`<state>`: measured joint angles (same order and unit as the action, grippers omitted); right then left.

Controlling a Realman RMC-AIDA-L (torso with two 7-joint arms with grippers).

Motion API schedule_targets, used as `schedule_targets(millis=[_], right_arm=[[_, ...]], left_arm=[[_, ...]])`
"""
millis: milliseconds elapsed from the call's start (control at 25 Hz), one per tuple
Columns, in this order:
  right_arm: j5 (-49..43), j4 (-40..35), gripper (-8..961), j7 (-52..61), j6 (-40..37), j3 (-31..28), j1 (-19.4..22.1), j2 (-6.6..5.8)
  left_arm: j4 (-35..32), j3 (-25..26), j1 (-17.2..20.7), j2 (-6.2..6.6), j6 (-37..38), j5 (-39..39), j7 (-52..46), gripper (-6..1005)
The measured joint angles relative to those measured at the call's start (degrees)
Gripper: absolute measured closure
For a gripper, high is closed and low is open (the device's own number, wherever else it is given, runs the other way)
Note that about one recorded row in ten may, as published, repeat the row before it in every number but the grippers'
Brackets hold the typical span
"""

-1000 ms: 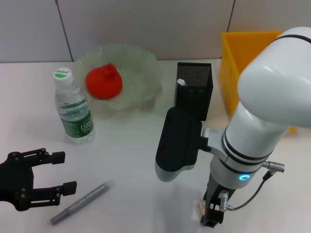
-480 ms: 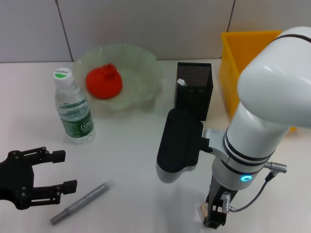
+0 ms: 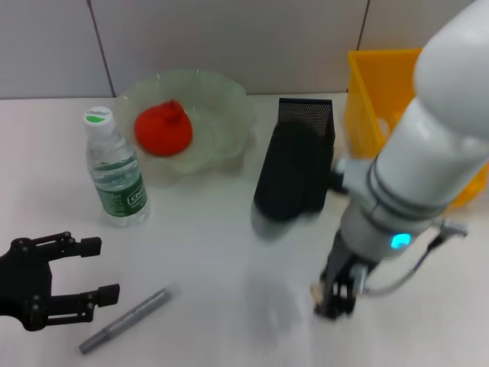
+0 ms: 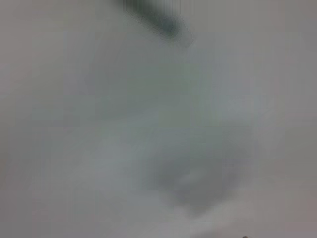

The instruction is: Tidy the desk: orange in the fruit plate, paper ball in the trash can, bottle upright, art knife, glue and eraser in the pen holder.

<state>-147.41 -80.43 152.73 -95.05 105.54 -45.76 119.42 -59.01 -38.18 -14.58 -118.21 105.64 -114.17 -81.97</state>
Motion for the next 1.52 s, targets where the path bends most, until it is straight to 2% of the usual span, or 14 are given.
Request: schedule_targets(millis=[160,280,440,480,520,640,960,1160,1520], right_arm=[[-7.04,-8.07,505,1.16,-0.65,-6.93,0.91,0.14],[-9.07,-11.69,504,1.15,1.07,-10.48,1.58,0.11],[-11.20,-13.21,504,1.05,5.37,-11.99,2.61,0.12],[-12.67,-12.92,503,0.99,9.94,-12.24,3.56,0.21],[-12.67,-12.92,503,0.99,9.94,-12.24,3.56,0.21],[-13.43,-9.85,504,0.87,17.94,-12.22,4.62,0.17],[-14.10,-2.27,508,-0.55,30.72,-12.33,5.65,-0.03],[-14.12,0.46,509,-1.31,34.27,-12.39,5.70,-0.05],[-14.10,2.83,428,-1.39,37.64,-12.35,5.66,-0.07]], left_arm=[[0.28,0.46,-0.01,0.00,-0.08,0.00,0.46,188],[1.10,0.66,0.00,0.00,-0.09,0.00,1.07,188],[1.59,0.93,0.00,0.01,-0.10,0.00,1.47,188],[1.59,0.93,0.00,0.01,-0.10,0.00,1.47,188],[1.62,1.16,0.02,0.01,-0.07,0.00,1.61,188],[1.63,1.67,0.08,-0.02,0.27,0.00,1.66,189],[1.63,2.08,0.09,0.00,0.51,0.00,1.65,189],[1.63,2.09,0.07,0.00,0.53,0.01,1.40,190],[1.63,2.15,-0.01,-0.04,0.62,0.14,1.13,190]])
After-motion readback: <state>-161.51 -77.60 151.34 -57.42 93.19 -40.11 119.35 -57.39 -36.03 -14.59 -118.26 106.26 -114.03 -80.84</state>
